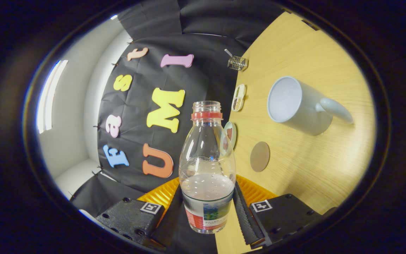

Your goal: Take the bottle from table, then pour the juice into the cup, finally place the bottle on the coaster

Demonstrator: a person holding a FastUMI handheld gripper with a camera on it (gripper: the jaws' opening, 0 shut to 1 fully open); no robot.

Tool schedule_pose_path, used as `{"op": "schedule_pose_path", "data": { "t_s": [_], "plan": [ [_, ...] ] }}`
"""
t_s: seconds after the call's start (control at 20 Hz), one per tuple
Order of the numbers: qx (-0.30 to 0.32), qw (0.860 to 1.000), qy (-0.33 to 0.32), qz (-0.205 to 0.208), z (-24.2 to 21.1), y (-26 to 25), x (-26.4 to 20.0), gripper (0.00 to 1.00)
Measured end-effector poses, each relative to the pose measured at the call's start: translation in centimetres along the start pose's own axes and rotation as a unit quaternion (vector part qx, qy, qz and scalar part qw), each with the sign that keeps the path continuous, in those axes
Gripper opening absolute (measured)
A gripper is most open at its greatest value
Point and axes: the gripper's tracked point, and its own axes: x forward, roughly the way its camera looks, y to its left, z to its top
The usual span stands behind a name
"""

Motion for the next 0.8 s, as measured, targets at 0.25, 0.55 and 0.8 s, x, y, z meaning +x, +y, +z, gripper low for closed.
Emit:
{"op": "schedule_pose_path", "data": {
  "t_s": [0.25, 0.55, 0.8],
  "plan": [
    [0.080, 0.997, -0.001, 0.015, 0.4, 0.8, -0.5, 0.78],
    [0.136, 0.990, -0.004, 0.026, 1.0, 1.1, -1.0, 0.78],
    [0.163, 0.986, -0.003, 0.036, 1.2, 1.8, -0.9, 0.78]
  ]
}}
